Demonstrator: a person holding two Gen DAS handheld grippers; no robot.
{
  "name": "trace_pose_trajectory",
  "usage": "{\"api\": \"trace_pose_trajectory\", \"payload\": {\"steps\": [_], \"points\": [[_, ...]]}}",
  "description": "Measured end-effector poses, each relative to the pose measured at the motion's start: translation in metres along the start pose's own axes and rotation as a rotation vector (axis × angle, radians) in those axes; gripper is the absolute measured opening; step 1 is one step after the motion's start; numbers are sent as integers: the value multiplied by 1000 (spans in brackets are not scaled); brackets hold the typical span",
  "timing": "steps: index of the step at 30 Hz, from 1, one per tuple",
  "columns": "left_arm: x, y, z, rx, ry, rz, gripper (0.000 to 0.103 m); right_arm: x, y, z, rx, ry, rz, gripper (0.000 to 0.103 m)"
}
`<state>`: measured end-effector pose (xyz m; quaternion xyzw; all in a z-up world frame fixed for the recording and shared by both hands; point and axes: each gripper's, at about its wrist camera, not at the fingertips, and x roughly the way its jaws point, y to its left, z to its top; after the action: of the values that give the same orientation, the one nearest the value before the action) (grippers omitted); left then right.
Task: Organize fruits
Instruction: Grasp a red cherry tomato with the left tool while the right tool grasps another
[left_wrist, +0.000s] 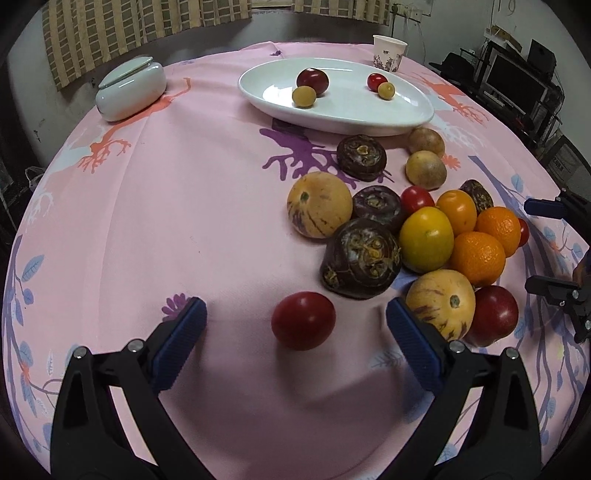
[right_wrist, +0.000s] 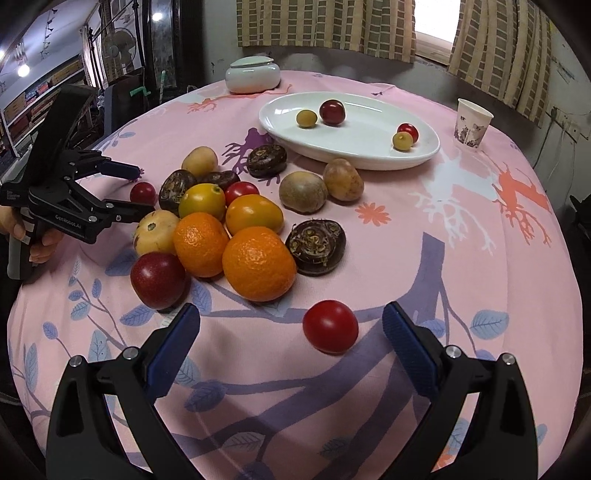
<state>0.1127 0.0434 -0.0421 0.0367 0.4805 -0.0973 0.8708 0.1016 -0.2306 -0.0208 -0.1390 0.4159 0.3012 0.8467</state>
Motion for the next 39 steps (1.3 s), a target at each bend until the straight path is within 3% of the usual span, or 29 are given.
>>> {"api": "trace_pose_trajectory", "payload": {"steps": [3,5,9,11,13,21,23,27,29,31,39], "points": [[-1,1,0,-3,-12,9,94,-2,1,0,-2,-6,-3,100],[0,-2,0,13,-7,5,79,-2,0,1,2,-7,-12,100],[2,-10,-2,54,9,13,68,0,-4,1,18,0,-34,100],[0,-12,-3,58,8,-10,51,1,-6,1,21,-3,-53,100],[-1,-13,-4,61,7,-12,42,1,-8,2,28,-3,-79,99],[-1,-9,-3,40,22,-26,41,5,-9,0,12,32,-153,99],[-1,-10,-3,45,22,-21,41,6,-13,0,29,45,-159,81],[-1,-10,-3,45,25,-22,42,9,-15,-1,25,78,-184,64],[-2,-11,-4,53,33,-23,44,12,-10,-2,-4,92,-172,46],[-3,-10,-5,53,40,-37,46,14,-6,-3,-22,108,-170,35],[-3,-9,-5,50,45,-42,46,12,0,-3,-34,101,-133,32]]}}
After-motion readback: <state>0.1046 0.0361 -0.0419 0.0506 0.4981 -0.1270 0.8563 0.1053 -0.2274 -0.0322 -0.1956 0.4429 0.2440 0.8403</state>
